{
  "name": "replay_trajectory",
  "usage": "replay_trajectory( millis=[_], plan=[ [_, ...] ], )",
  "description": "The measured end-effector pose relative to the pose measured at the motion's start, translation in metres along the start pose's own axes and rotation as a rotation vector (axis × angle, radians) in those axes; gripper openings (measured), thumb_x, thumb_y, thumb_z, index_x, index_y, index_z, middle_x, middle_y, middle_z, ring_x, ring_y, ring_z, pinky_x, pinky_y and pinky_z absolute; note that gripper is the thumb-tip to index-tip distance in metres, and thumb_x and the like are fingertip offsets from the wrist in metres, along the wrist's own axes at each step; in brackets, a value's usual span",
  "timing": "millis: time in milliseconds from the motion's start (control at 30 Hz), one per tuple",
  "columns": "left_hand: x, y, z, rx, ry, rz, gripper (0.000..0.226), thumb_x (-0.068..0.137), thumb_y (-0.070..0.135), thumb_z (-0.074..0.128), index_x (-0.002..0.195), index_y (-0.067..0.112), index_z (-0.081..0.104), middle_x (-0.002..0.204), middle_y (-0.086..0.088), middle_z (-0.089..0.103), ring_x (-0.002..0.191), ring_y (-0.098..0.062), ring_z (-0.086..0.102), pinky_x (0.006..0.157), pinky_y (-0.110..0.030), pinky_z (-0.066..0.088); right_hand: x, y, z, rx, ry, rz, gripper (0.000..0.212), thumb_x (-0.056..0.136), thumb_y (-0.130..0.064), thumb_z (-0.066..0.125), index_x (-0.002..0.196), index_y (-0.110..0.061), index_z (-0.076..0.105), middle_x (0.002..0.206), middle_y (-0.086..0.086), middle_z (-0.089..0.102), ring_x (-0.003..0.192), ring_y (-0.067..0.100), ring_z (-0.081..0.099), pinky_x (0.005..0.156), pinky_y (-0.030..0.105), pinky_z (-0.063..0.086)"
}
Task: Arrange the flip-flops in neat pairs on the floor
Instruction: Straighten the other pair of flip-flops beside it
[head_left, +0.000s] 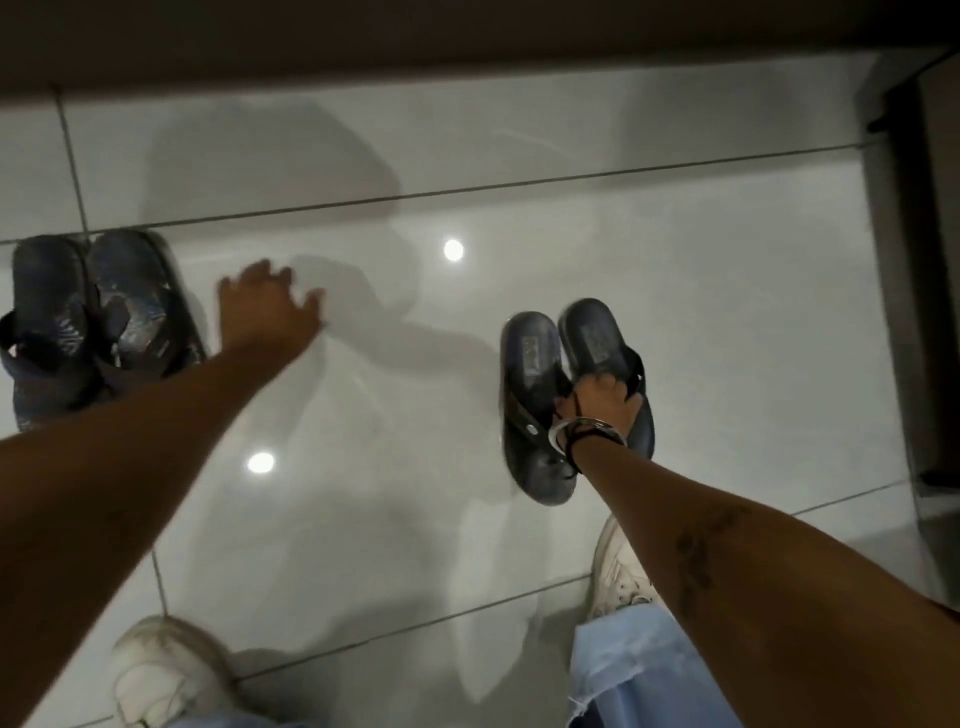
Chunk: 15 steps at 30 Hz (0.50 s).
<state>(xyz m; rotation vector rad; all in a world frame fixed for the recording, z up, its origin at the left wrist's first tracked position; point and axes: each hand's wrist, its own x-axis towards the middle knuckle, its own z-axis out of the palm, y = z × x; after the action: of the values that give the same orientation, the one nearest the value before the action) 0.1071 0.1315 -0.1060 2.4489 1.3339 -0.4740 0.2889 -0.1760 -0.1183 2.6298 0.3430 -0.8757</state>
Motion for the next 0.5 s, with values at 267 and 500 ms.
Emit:
replay_trajectory(
  millis=[267, 500],
  plan=[
    [-0.013, 0.112, 0.068, -0.045, -0.225, -0.080, 0.070, 0.095, 0.052, 0.041, 0.142, 0.000, 0.035, 0.158, -0.024, 0.010, 0.146, -0.035, 0.011, 0.116, -0.051, 0.014, 0.026, 0.022, 0.013, 0.079, -0.053, -0.078, 0.019, 0.087, -0.021, 0.052, 0.070, -0.016, 0.060, 0.083, 0.009, 0.071, 0.089, 0.031, 0.065, 0.098, 0.044, 0.038],
    [-0.014, 0.114, 0.081, -0.004, -0.223, -0.081, 0.063, 0.094, 0.050, 0.043, 0.136, 0.003, 0.042, 0.157, -0.025, 0.016, 0.144, -0.036, 0.017, 0.113, -0.052, 0.017, 0.075, -0.001, -0.052, 0.091, 0.047, -0.214, 0.034, 0.082, -0.027, 0.062, 0.055, -0.013, 0.046, 0.054, 0.002, 0.043, 0.077, 0.030, 0.061, 0.093, 0.044, 0.043]
  ],
)
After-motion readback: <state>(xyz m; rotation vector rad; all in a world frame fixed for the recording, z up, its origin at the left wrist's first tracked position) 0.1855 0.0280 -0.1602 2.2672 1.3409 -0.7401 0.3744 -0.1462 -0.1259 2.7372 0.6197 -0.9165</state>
